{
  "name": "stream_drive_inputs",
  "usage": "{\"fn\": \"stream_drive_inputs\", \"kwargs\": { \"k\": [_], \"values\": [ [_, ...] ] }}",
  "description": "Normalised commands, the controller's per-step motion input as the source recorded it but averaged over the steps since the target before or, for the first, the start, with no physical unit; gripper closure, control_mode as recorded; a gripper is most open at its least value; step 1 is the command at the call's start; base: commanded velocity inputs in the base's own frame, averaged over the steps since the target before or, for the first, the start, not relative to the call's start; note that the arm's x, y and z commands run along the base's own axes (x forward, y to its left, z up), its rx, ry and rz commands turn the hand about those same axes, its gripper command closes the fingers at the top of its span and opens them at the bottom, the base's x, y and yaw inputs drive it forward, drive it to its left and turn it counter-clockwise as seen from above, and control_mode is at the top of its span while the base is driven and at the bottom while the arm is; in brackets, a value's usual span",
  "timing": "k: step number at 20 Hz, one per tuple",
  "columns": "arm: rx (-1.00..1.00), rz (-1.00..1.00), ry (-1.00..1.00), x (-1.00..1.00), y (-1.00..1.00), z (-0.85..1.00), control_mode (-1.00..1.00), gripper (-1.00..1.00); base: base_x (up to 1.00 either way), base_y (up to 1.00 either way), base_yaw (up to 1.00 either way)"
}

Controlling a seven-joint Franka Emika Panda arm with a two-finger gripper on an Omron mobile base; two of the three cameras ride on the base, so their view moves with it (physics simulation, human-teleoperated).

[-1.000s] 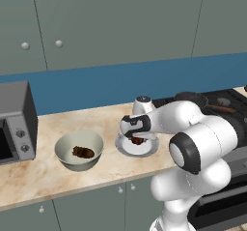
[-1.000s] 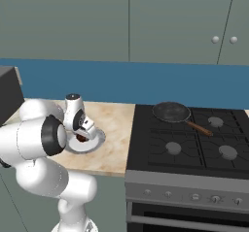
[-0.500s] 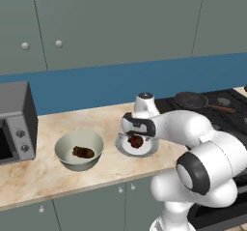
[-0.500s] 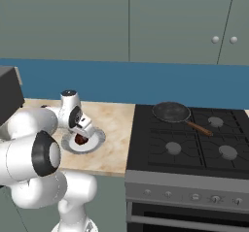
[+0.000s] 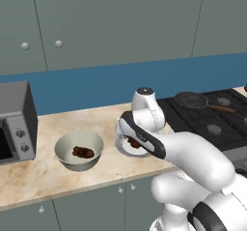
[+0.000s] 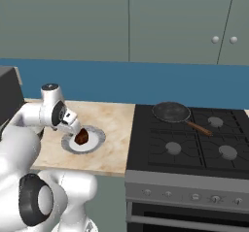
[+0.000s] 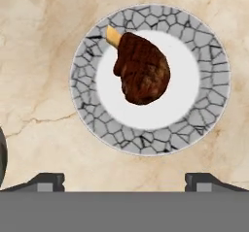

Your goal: Place the steak on the plate and place the sweet potato on the same plate.

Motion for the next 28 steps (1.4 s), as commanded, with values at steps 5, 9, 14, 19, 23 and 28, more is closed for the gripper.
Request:
{"fn": "stream_drive_inputs", "kwargs": {
  "k": [5,9,14,19,23,28],
  "values": [
    [-0.05,0.32,0.01,-0.52,0.66,0.6,-1.0,-1.0,0.0,0.0,0.0],
    [-0.08,0.34,0.0,-0.39,0.75,0.7,-1.0,-1.0,0.0,0.0,0.0],
    [-0.06,0.17,0.02,0.0,0.35,0.27,-1.0,-1.0,0.0,0.0,0.0],
    [-0.05,0.0,0.21,0.49,0.14,-0.37,-1.0,-1.0,0.0,0.0,0.0],
    [-0.03,0.0,0.2,0.64,0.41,-0.26,-1.0,-1.0,0.0,0.0,0.0],
    [-0.02,0.05,0.05,0.02,0.37,0.09,-1.0,-1.0,0.0,0.0,0.0]
  ]
}}
